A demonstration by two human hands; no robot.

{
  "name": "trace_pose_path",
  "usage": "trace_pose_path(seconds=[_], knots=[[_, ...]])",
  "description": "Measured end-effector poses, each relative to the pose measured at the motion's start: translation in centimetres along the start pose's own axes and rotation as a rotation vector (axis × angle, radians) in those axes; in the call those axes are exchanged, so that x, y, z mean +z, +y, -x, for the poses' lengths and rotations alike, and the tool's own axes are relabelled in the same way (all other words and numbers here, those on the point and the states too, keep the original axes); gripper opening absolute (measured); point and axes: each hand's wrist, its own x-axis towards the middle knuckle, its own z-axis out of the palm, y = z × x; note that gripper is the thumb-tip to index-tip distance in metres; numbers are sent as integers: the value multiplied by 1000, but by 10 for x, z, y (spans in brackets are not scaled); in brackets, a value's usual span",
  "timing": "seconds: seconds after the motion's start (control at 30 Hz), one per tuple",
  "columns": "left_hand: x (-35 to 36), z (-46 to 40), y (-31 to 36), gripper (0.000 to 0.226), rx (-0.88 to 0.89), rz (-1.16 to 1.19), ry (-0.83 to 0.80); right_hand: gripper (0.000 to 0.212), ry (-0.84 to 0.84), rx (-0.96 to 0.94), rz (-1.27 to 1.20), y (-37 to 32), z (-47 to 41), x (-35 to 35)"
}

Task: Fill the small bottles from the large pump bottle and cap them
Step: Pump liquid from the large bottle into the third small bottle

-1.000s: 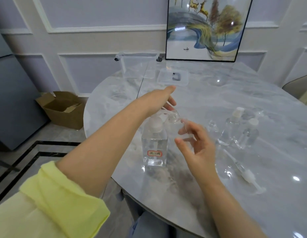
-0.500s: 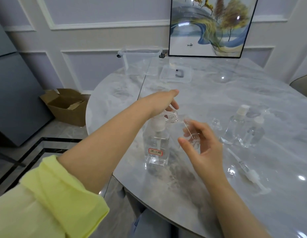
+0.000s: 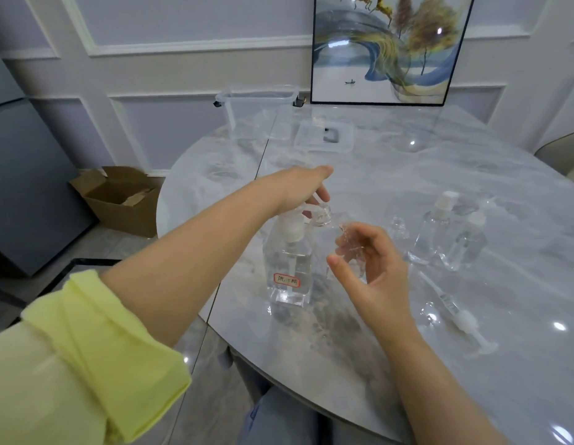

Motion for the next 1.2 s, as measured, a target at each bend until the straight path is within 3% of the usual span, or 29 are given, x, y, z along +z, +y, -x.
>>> trace_pose_path(seconds=[1.2], knots=[[-2,3,2,64,-7,-29,-41,41,-4,35,39,-9,-1,0]])
